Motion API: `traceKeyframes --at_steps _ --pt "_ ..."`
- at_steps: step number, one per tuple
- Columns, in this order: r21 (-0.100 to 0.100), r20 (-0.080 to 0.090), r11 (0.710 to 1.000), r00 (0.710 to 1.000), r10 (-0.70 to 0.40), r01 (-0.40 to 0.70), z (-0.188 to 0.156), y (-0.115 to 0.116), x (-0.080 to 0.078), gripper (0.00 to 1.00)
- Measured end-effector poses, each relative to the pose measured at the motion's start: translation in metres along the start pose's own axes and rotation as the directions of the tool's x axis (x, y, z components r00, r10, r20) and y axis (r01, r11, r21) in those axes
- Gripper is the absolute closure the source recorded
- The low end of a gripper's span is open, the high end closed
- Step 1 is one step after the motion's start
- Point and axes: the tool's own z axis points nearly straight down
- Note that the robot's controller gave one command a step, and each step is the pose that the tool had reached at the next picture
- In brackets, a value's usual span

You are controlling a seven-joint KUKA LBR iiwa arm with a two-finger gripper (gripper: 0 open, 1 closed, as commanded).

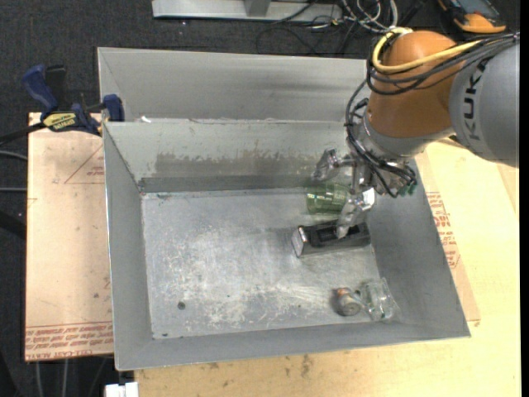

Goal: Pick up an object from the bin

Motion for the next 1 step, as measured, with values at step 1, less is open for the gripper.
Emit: traceKeyframes --at_steps 1 --pt "0.003 0.005 0.995 0.995 -0.096 0.096 0.0334 0.0027 0.0024 0.0"
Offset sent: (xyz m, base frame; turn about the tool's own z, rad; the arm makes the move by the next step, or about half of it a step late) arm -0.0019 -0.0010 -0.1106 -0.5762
